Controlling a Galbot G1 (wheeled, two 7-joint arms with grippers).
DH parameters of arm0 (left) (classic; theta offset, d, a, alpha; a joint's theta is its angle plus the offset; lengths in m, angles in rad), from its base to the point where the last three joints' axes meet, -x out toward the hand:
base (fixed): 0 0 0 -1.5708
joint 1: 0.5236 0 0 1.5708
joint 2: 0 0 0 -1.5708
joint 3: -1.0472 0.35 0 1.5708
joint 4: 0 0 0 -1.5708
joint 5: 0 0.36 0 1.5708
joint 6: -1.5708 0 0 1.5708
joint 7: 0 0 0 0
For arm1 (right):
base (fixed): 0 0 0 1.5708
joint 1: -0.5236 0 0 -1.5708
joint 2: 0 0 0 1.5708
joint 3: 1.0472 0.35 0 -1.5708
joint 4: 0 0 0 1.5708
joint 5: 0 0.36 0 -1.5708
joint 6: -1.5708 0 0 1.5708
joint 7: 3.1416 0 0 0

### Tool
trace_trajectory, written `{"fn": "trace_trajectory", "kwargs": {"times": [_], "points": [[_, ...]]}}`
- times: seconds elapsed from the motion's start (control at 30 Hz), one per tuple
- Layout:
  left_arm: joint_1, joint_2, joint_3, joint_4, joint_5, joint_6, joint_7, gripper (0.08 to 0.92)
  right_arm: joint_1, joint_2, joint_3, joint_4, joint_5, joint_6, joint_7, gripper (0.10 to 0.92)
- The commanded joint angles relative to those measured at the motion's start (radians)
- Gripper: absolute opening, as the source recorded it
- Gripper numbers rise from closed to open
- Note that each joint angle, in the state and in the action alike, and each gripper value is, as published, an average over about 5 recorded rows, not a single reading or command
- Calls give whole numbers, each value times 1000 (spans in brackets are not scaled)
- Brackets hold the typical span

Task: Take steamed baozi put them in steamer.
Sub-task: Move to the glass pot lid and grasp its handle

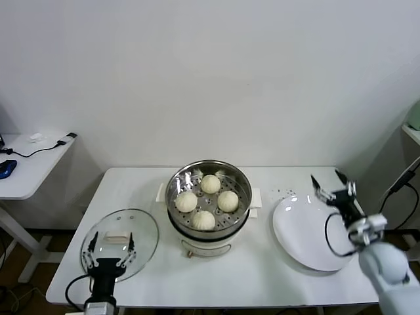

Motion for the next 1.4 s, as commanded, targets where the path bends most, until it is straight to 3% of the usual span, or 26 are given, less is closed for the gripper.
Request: {"fn": "trace_trajectory", "kwargs": {"times": [0.03, 0.2, 0.33, 0.6, 1.4], "points": [[-33, 17, -25, 131, 333, -101, -182, 823, -325, 293, 115, 55, -152, 126, 43, 823], [-65, 53, -77, 264, 700, -199, -324, 823, -350, 342, 88, 43, -203, 143, 48, 823], [-83, 109, -115, 360, 911, -197, -368, 823, -353, 348, 80, 39, -220, 141, 57, 823], [-124, 168, -110, 488, 993, -119, -364, 823, -357, 350, 79, 47, -230, 140, 68, 823], [-260, 149, -55, 592, 1047, -38, -243, 823, -408, 347, 109, 79, -198, 167, 79, 823]]}}
